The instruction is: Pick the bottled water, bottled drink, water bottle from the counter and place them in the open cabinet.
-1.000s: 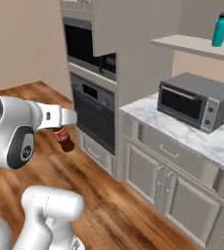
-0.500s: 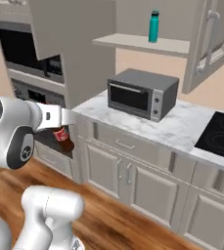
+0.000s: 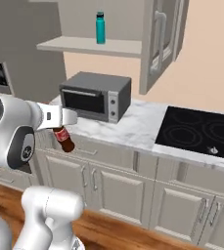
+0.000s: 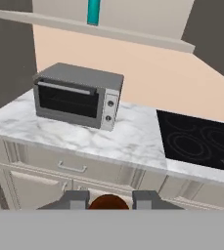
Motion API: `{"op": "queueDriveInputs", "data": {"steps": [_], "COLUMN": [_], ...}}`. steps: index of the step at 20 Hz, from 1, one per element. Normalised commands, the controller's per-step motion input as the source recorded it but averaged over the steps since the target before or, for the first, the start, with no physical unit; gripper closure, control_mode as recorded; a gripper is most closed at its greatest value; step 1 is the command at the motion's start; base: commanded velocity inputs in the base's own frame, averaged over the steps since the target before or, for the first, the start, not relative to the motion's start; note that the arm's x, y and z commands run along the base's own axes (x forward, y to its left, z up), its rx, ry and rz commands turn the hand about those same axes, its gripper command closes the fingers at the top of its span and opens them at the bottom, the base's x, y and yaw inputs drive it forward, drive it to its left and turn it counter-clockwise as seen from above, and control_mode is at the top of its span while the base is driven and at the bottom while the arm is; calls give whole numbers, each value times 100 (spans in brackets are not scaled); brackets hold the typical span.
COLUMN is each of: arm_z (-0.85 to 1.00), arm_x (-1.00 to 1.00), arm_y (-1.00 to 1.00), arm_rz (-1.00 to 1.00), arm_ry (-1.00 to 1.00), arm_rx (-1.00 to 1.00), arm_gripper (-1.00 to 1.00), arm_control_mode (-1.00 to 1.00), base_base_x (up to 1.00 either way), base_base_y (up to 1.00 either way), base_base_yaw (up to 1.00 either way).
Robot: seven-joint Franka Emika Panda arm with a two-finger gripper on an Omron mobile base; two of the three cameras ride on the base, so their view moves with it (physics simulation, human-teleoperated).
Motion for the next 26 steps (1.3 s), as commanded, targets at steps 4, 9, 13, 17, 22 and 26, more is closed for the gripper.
{"op": "queueDriveInputs", "data": {"steps": [4,9,13,17,22,26], "arm_z": [0,0,0,0,0,0], "arm_x": [0,0,0,0,0,0], "arm_y": [0,0,0,0,0,0], "arm_rz": [0,0,0,0,0,0], "arm_ry": [0,0,0,0,0,0], "arm_rx": [0,0,0,0,0,0], "arm_gripper": [100,100,100,100,100,100], "arm_control_mode": [100,100,100,100,100,100], "base_base_x": [43,48,44,36,40,46], "base_base_y": [0,21,40,59,48,1], "base_base_yaw": [-40,-29,-24,-18,-10,0]}}
